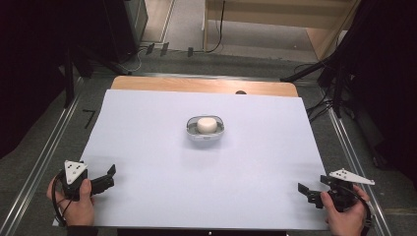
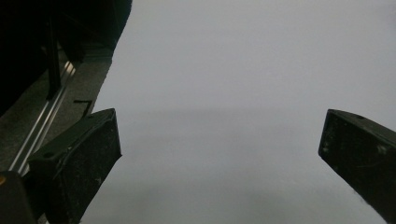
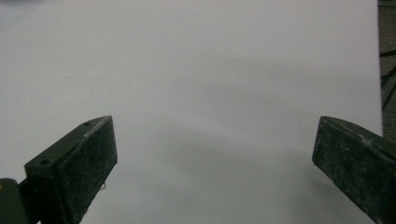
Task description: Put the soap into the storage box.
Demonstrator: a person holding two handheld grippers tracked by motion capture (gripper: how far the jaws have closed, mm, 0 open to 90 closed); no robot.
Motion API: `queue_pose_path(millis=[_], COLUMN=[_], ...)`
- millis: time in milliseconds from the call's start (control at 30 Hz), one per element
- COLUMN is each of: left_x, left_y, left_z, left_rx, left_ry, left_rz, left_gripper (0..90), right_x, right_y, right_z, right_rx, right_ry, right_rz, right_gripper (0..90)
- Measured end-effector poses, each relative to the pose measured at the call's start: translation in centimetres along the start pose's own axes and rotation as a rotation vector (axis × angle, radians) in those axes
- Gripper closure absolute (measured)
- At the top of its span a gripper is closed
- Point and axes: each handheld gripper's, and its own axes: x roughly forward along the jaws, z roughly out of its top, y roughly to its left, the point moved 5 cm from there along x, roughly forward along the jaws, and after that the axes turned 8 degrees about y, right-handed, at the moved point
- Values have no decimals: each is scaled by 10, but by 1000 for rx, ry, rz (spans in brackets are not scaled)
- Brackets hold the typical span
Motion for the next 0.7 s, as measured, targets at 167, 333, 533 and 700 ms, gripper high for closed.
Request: queue_pose_path(millis=[167, 333, 533, 700], left_x=[0, 0, 0, 1], left_y=[0, -1, -1, -1], left_z=[0, 0, 0, 0], left_rx=[2, 8, 7, 7], left_ry=[1, 5, 4, 3], left_rz=[-3, -2, -1, -2], left_gripper=[0, 0, 0, 0], right_x=[-5, -5, -7, -1], right_y=[-7, -10, -17, -20], right_z=[-5, -7, -7, -5], right_rx=[7, 9, 32, 50], right_ry=[-29, -37, -73, -100], right_rz=[-2, 0, -45, -85], right_gripper=[8, 7, 7, 8])
